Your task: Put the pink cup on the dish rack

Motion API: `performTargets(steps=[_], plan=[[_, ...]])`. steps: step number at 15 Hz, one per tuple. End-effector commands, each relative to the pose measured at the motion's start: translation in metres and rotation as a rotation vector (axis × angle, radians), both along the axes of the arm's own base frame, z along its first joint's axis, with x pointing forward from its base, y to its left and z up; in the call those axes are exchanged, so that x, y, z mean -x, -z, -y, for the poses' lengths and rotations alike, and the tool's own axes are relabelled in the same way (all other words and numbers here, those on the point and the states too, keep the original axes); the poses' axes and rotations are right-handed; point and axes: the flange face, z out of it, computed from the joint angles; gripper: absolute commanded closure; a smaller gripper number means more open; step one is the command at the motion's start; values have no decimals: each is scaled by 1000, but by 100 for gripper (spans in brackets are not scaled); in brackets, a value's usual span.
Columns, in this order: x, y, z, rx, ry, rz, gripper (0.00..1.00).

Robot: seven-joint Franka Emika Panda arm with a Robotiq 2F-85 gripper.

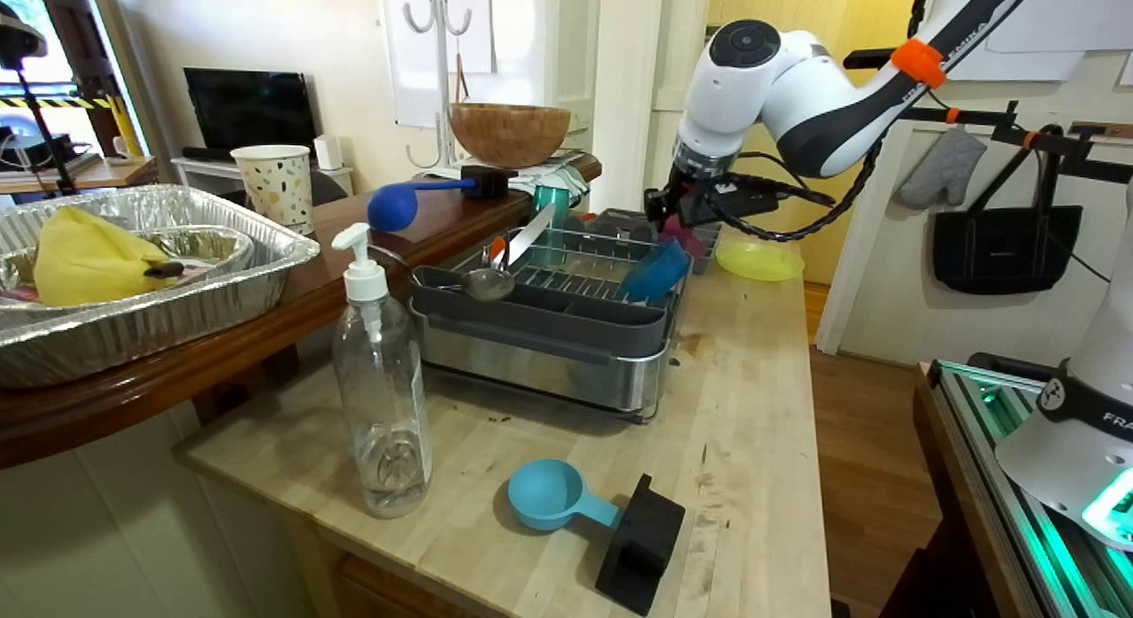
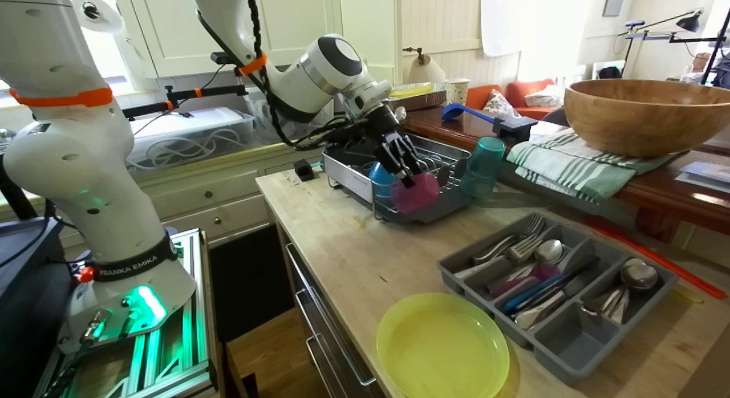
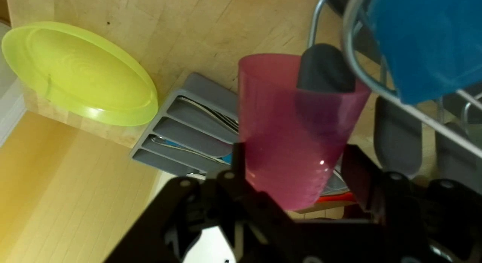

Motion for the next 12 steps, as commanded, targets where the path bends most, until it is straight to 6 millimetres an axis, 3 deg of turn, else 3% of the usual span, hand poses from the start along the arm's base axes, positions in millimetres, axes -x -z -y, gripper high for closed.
performTargets(steps=[1,7,12], plan=[[6,4,-8,25,51,-52,59],[2,15,-12,-41,101,-161,59],[1,13,-15,-80,117,-188,59]])
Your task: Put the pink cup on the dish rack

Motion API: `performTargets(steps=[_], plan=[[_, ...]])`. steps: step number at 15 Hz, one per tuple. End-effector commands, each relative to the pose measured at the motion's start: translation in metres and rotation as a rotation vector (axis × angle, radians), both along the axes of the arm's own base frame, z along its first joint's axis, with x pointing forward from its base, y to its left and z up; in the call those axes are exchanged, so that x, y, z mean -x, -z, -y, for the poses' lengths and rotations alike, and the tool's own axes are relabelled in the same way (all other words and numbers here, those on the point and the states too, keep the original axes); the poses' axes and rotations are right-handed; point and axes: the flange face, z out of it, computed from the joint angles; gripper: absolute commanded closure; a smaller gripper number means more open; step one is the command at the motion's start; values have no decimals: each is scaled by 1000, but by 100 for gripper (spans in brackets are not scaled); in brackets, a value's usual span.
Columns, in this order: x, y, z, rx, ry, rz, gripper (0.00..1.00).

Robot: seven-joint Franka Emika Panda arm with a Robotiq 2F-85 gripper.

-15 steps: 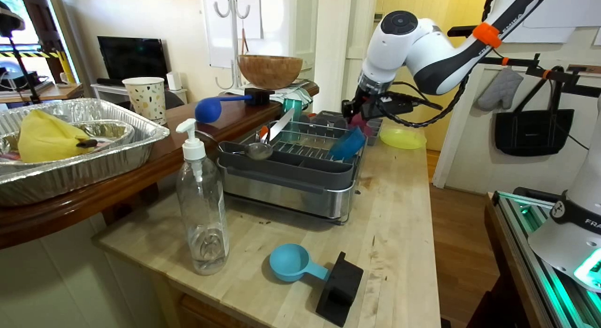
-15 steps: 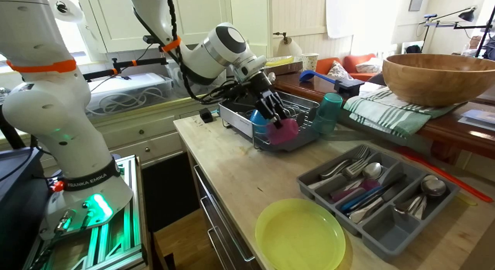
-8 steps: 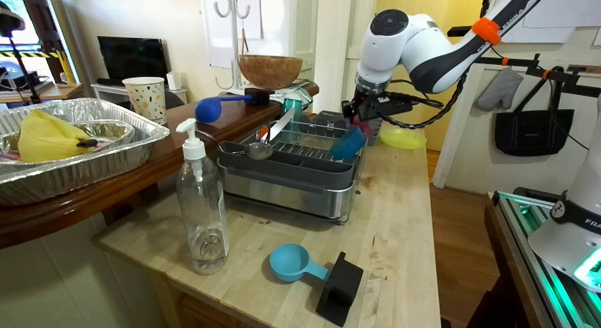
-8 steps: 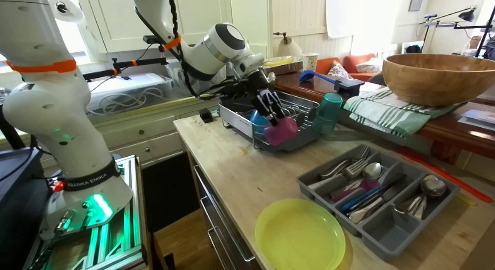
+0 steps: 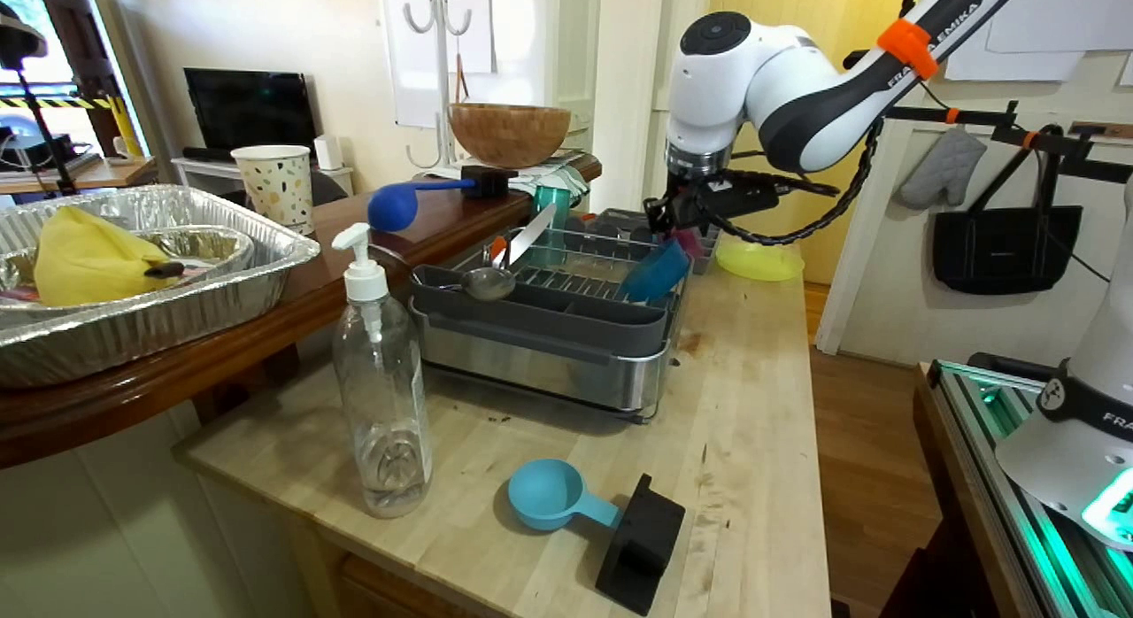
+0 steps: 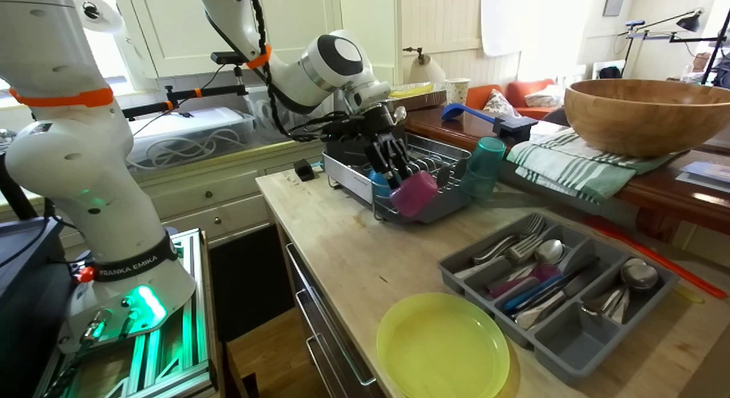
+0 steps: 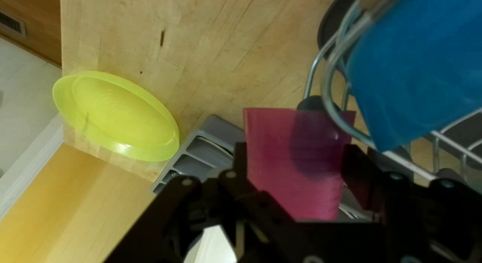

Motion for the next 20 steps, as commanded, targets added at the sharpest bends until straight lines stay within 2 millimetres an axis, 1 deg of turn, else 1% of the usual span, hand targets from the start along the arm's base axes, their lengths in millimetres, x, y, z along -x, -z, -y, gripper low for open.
performTargets(steps=[1,2,3,5,8,15,20], plan=[[6,12,1,-25,39,-70,36],[5,12,1,-35,41,-68,10],[5,11,1,-44,45,-71,10],[5,9,4,-52,59,-74,1],[6,3,7,-59,73,-58,0],[5,-7,6,-57,68,-29,0],[2,-18,7,-45,66,-4,0]])
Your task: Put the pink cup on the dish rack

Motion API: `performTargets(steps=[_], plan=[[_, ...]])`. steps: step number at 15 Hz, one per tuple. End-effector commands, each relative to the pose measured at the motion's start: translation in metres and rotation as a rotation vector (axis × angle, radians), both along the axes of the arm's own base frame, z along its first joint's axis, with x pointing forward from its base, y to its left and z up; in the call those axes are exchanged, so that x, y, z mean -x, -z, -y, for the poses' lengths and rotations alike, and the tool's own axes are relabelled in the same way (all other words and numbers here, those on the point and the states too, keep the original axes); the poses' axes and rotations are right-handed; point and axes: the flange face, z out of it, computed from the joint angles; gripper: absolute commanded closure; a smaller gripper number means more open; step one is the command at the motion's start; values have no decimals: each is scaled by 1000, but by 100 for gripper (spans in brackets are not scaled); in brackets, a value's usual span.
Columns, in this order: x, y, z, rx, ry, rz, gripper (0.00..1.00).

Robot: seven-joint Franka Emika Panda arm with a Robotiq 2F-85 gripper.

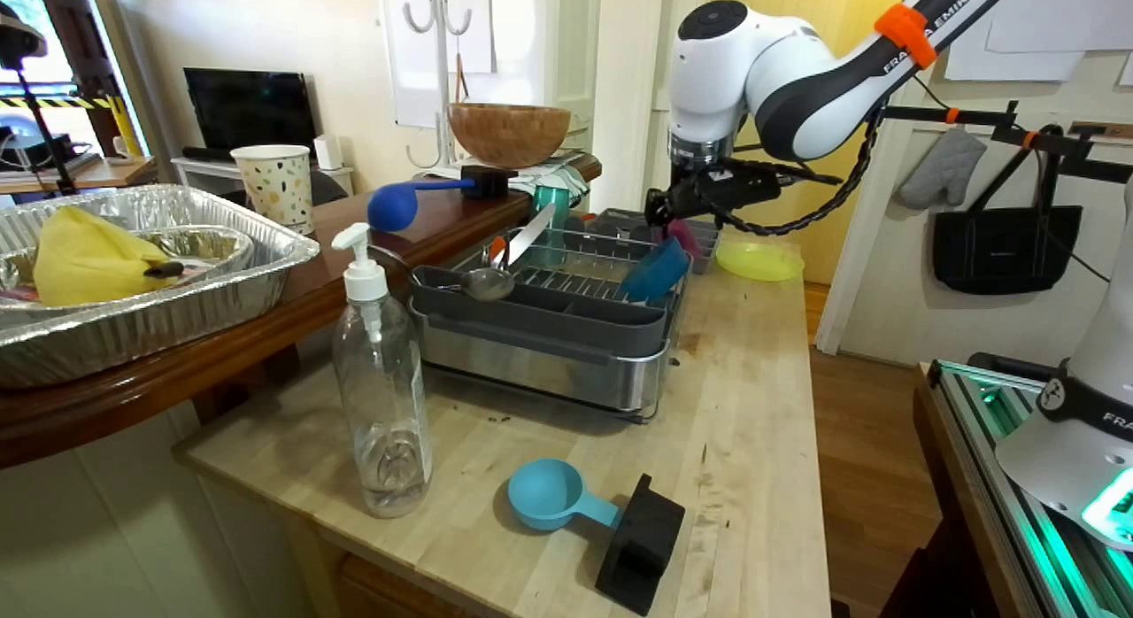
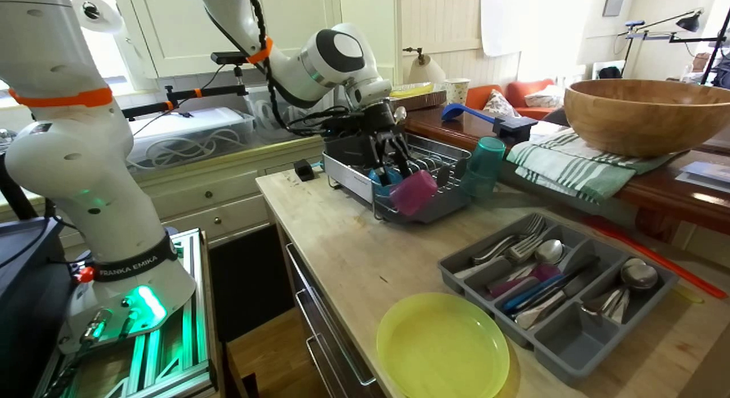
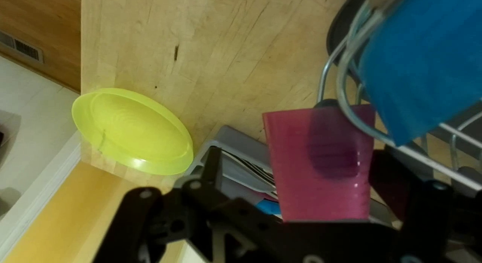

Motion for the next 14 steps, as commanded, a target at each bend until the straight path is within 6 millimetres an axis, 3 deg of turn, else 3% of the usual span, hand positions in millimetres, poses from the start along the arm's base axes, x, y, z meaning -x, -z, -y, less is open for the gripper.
performTargets(steps=[1,7,14], plan=[[1,-11,-1,-1,4,20,0],[-2,-41,4,-71,-9,96,0],[3,-86,19,-381,-90,173,0]])
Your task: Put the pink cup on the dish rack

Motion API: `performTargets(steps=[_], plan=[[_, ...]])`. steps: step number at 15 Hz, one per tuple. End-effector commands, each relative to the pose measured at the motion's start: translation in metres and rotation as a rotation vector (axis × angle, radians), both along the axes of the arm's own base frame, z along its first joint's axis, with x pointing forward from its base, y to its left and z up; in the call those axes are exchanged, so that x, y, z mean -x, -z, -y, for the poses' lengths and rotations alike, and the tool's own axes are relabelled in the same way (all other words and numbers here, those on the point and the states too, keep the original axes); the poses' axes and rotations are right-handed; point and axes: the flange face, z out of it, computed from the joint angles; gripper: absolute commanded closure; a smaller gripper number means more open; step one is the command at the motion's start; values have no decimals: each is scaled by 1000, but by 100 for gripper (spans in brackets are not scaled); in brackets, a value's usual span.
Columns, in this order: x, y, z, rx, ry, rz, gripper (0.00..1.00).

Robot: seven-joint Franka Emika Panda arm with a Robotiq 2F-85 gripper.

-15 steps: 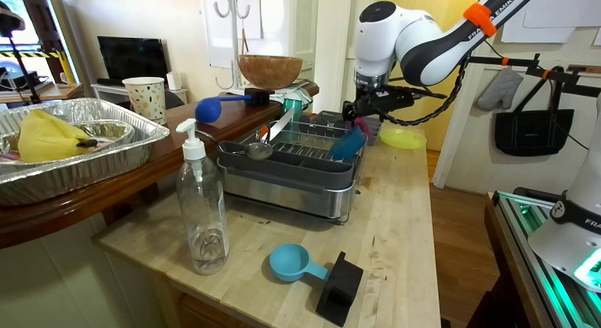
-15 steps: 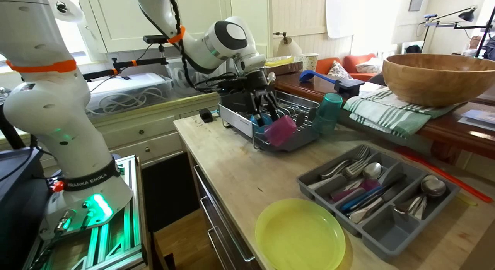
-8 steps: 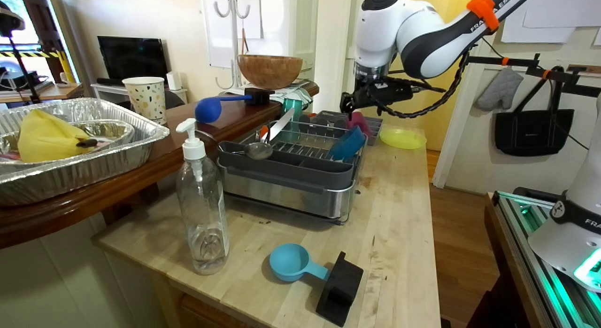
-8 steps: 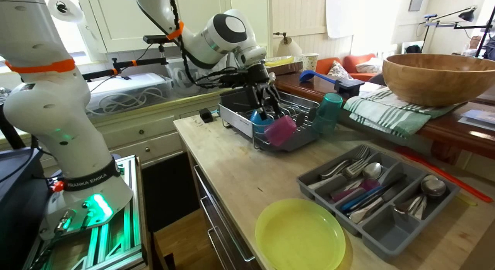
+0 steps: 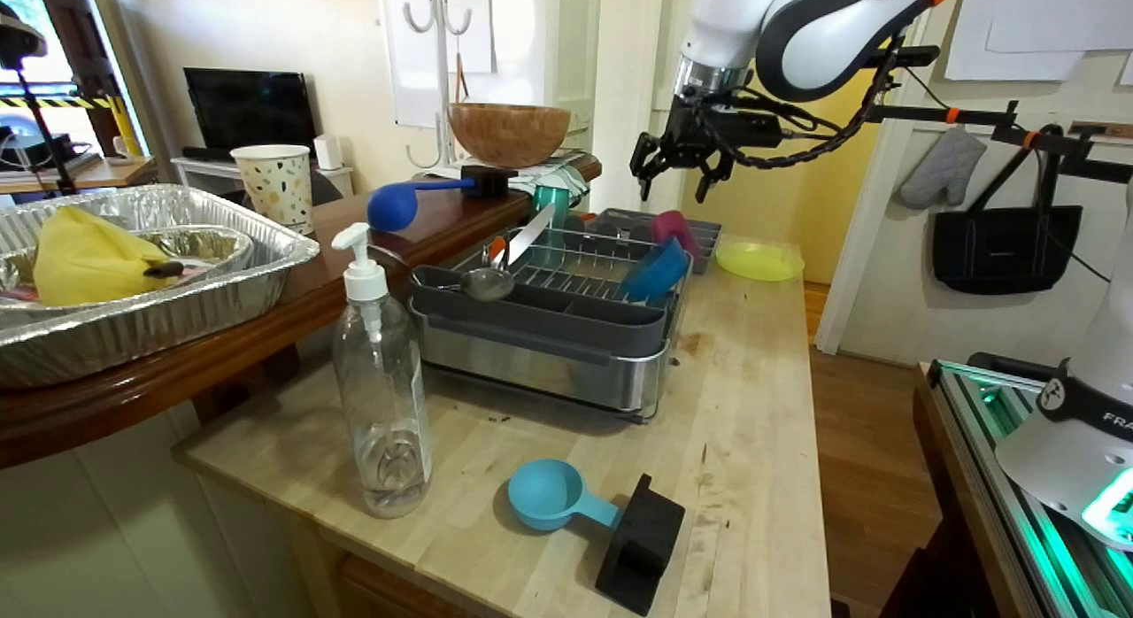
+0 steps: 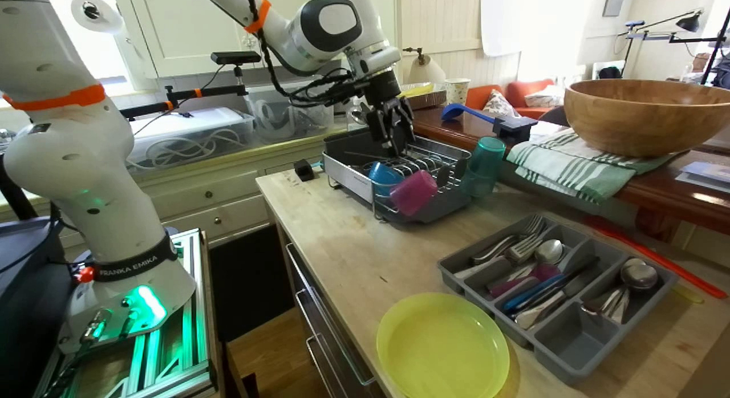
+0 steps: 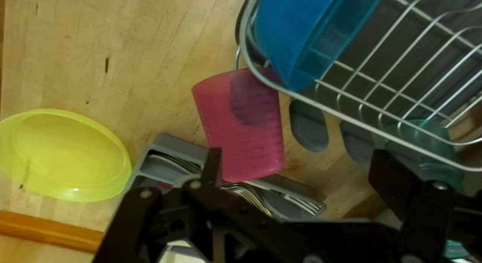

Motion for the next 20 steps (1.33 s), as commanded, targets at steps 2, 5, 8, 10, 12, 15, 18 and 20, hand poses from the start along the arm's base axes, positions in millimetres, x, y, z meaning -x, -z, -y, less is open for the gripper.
performTargets(steps=[2,5,8,10,12,15,18,20], plan=[[15,-28,12,-186,-87,12,0],[24,-43,21,-279,-143,-30,0],[38,-54,34,-333,-173,-139,0],[48,-61,43,-343,-180,-220,0],[56,-68,51,-345,-208,-298,0],[67,-75,61,-367,-303,-399,0],[72,-79,70,-369,-380,-439,0],[70,-78,67,-371,-354,-412,0]])
